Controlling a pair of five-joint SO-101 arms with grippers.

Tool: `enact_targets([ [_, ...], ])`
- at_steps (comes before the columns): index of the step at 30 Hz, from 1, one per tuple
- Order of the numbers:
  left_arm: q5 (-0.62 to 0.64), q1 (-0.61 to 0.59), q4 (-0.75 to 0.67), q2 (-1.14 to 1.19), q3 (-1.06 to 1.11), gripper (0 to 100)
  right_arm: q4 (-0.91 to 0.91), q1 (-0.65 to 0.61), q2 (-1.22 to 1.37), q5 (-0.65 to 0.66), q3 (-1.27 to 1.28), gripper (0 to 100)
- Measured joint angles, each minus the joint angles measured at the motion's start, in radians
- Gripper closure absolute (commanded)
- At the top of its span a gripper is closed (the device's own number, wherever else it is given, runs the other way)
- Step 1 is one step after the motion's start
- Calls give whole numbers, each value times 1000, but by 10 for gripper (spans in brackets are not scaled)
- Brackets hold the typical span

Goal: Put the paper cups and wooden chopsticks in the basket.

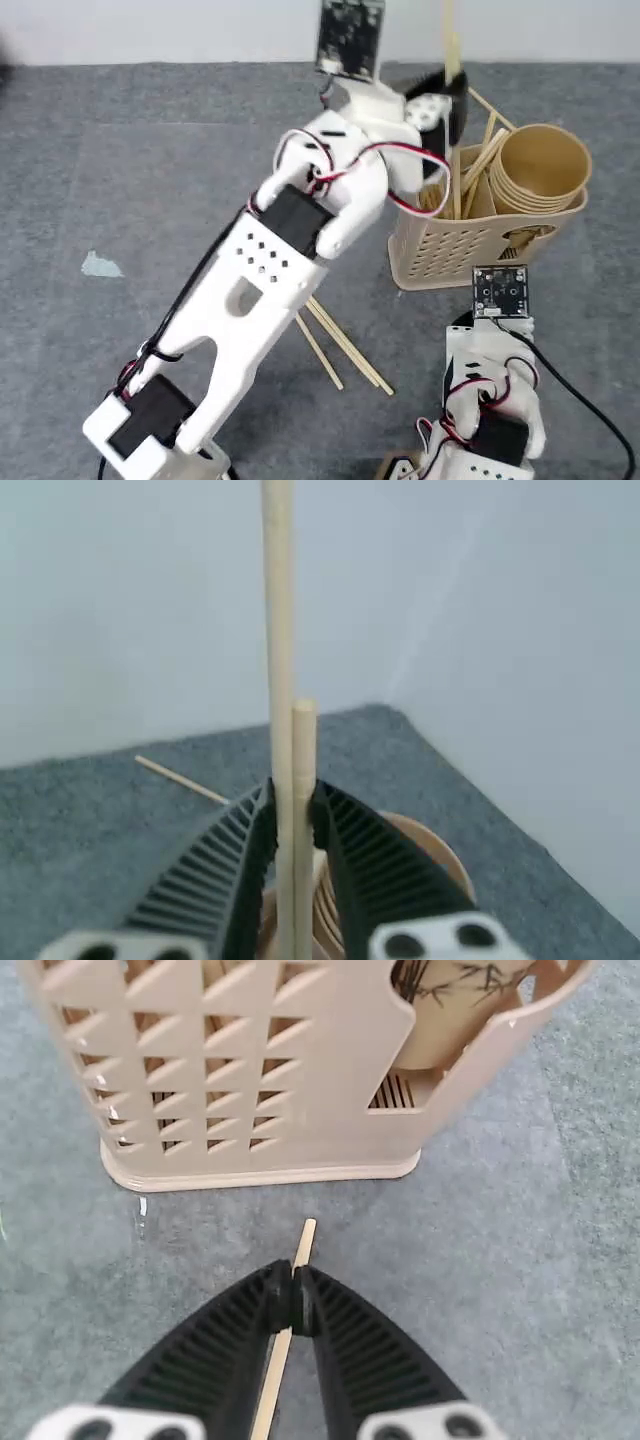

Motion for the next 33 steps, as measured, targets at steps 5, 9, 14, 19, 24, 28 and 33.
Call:
enact_targets([
  [5, 3, 14, -12, -14, 61, 941, 0, 0, 0, 0, 0, 987],
  [9, 35, 17, -2, 0, 107, 823, 0, 0, 0, 0, 0, 987],
  [14, 57, 21, 9, 6, 118, 802, 0, 0, 0, 0, 0, 987],
  [19, 57, 0, 9, 6, 118, 857, -28, 0, 0, 0, 0, 987],
  [24, 58, -31, 9, 5, 118, 866, -52, 0, 0, 0, -17, 987],
  [28, 58, -38, 43, -38, 118, 866, -52, -2, 0, 0, -58, 987],
  [33, 34, -38, 74, -120, 118, 866, -58, -18, 0, 0, -68, 987],
])
